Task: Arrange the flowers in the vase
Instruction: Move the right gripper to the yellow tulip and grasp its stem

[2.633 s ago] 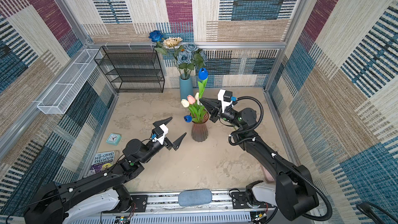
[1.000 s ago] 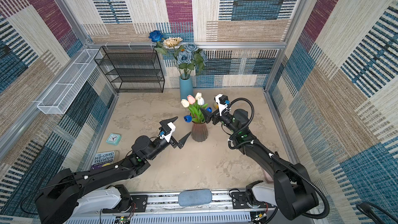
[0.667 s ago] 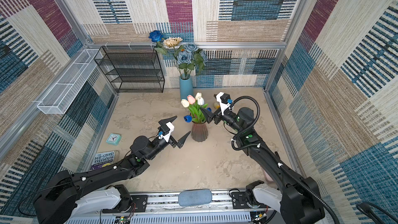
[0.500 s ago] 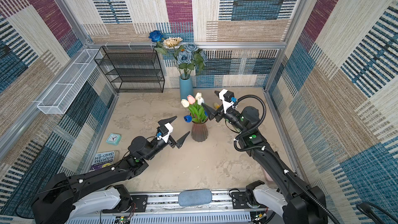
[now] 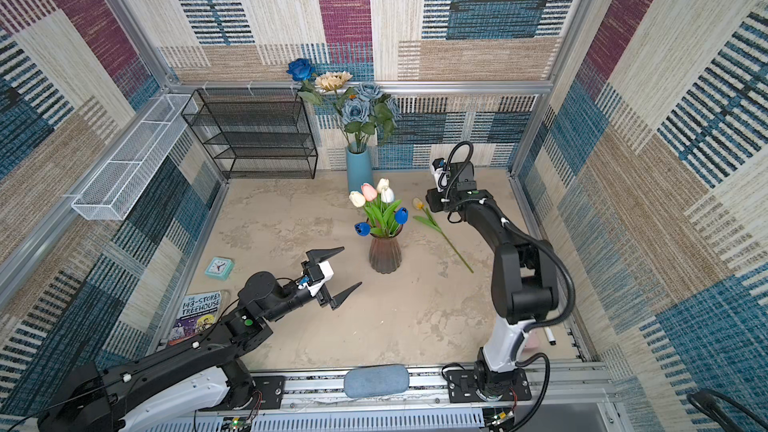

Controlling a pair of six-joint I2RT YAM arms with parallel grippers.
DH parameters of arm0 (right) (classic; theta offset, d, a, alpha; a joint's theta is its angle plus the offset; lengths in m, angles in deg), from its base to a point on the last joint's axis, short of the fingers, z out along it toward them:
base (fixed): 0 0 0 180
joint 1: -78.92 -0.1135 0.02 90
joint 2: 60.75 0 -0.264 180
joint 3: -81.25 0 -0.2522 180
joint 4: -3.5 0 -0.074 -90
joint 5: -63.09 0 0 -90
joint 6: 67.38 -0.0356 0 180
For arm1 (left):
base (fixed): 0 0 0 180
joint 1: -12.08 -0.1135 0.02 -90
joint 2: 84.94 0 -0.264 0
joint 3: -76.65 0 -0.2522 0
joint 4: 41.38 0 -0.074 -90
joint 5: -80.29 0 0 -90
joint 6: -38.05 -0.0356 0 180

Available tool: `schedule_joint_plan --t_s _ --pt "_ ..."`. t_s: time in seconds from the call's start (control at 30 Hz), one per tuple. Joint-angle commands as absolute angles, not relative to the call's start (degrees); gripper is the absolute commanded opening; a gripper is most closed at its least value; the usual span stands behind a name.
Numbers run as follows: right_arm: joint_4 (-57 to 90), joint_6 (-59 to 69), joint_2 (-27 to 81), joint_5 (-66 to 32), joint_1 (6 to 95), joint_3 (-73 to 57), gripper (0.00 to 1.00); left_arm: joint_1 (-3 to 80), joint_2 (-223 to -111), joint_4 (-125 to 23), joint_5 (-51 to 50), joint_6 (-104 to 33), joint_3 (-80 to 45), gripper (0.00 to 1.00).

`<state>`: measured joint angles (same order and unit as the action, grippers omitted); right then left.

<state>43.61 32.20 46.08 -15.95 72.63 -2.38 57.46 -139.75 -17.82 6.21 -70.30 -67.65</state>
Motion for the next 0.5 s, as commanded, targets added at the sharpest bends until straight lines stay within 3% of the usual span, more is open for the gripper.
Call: schedule_joint_plan --t_s 0.0,0.17,0.47 --pt "56.05 35.68 50.34 -20.76 72.59 0.59 0.5 57.52 -141.49 -24.39 9.84 -70.95 -66.9 0.93" --pt "54.44 36.42 51.93 -19.16 73.23 -1.31 0.55 57.61 -144.91 -19.55 10.68 -69.0 -67.8 0.95" --pt "56.99 37.42 55.86 -21.49 73.56 -1.4 0.48 57.61 -148.57 -17.07 11.03 -69.93 -66.02 0.96"
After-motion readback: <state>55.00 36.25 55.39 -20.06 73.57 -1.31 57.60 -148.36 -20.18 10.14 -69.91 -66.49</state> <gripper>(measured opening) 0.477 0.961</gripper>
